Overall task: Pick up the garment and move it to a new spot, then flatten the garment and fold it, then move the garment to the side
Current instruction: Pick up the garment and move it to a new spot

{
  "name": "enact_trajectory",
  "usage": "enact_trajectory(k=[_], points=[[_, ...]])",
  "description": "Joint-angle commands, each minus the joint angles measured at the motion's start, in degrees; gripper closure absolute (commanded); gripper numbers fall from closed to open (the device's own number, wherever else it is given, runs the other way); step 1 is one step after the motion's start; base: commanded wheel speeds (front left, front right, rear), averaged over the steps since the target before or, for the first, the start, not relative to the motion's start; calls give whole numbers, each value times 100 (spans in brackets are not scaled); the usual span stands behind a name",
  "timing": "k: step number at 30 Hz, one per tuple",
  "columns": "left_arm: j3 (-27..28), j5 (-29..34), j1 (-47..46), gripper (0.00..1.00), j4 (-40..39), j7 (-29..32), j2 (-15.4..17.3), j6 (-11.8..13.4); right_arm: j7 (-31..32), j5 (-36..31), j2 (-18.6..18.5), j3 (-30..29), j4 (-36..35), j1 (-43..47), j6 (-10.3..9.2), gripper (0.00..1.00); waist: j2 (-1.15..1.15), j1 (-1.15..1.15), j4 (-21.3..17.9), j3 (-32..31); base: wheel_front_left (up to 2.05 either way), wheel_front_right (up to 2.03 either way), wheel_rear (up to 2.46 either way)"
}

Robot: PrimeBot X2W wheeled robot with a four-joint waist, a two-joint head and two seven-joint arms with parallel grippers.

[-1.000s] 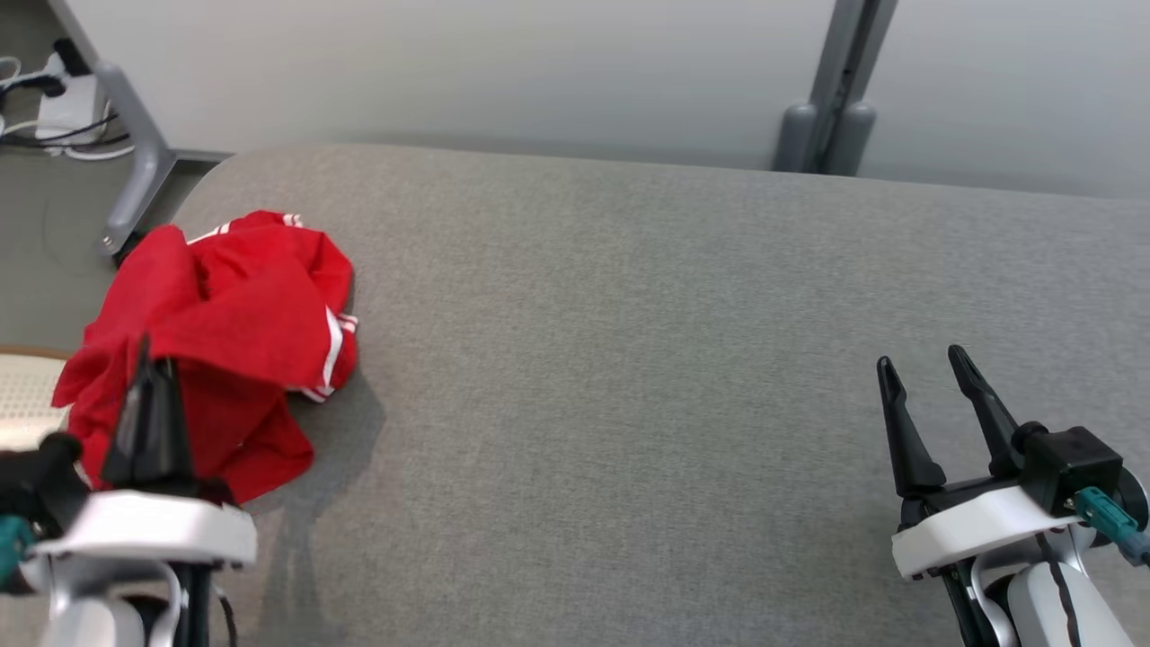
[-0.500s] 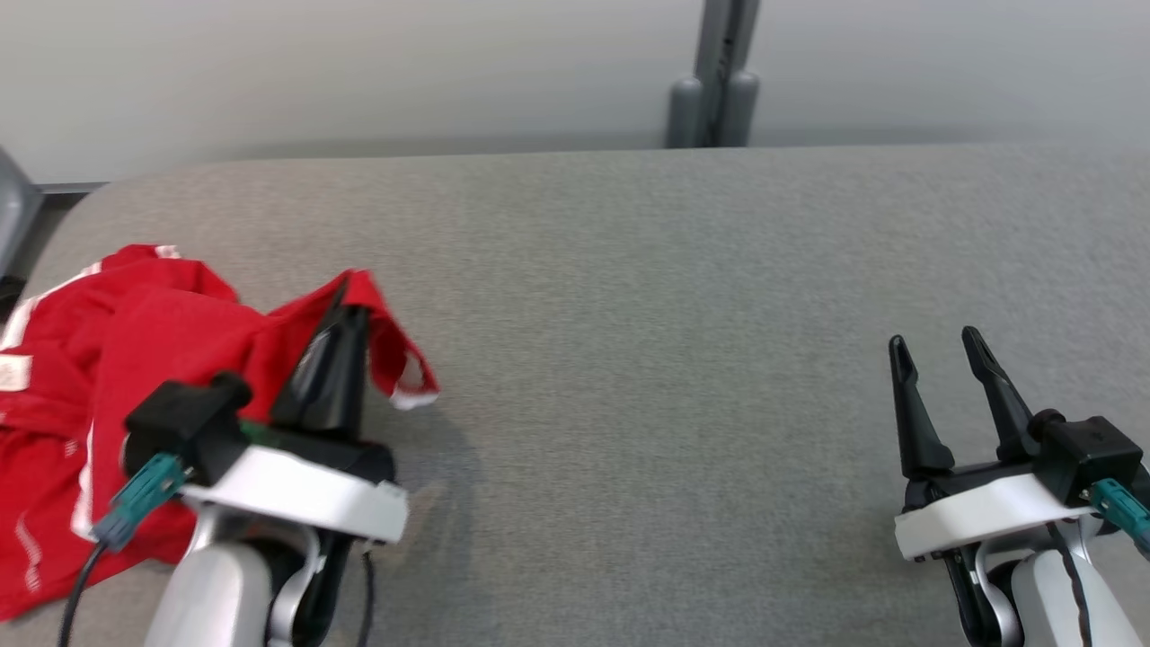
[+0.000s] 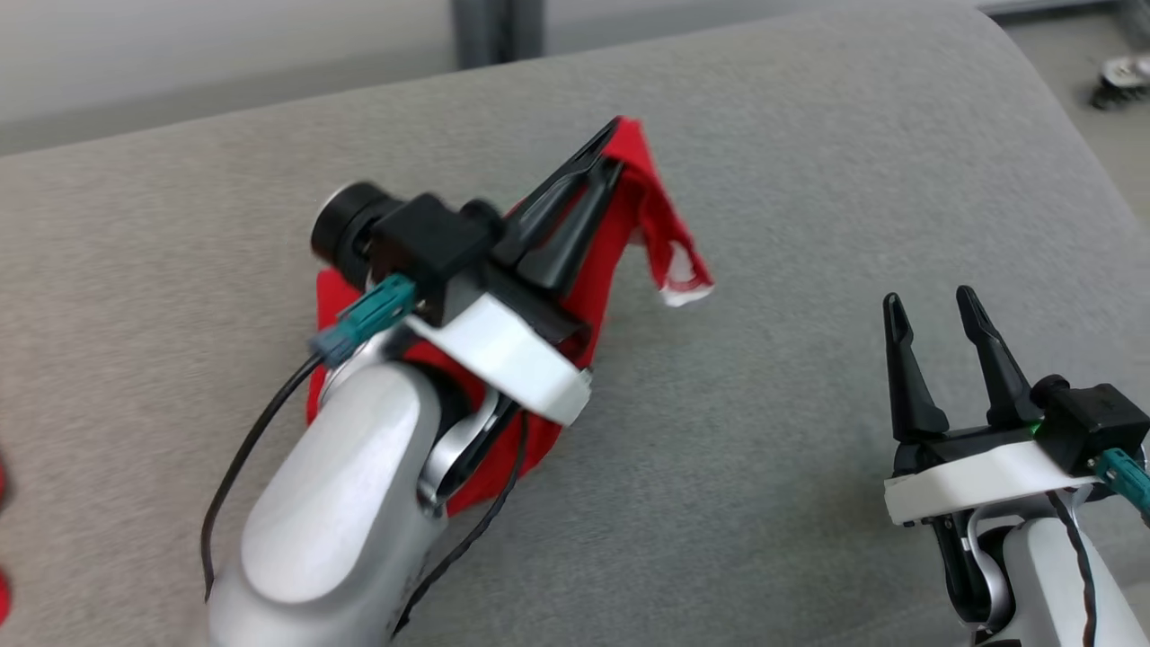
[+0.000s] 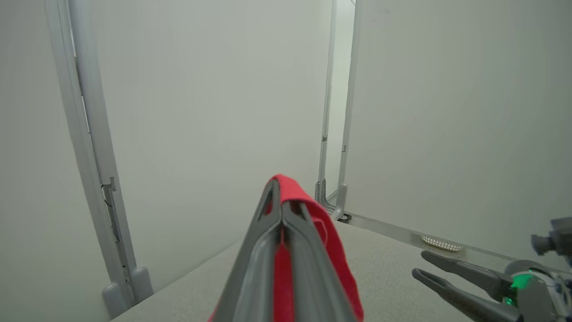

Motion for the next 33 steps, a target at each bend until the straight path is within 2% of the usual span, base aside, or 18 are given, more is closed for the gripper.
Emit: enact_trajectory(k=[1,6,11,13,14,22,25,33], points=[[-74,7,-258,100,89,-34,27,-30,-28,55,2,-2,-33,-50,1,0,0,0,-500,395,0,0,0],[-395,-95,-669,100,559,2,2,-44,-29,301,17,56,-62,-83,1,0,0,0,-776,697,0,0,0],[-679,-243,-566,99,1215,99,3,-45,-29,464,10,77,-67,-115,1,0,0,0,-764,859,0,0,0],[-790,-320,-527,17,1391,78,19,-50,-29,476,11,61,-46,-135,1,0,0,0,-685,856,0,0,0],[-899,-360,-463,0,1504,5,66,-47,-29,438,9,57,-31,-163,1,0,0,0,-580,816,0,0,0],[-1084,-516,-26,0,1484,-409,301,-47,-29,231,1,1,49,-161,1,0,0,0,-39,471,0,0,0],[-987,-545,234,0,1390,-620,440,50,-29,137,3,-23,101,-92,1,0,0,0,208,266,0,0,0],[-183,-796,937,0,1230,-1172,804,788,-29,-110,4,-81,187,97,1,0,0,0,815,-201,0,0,0]])
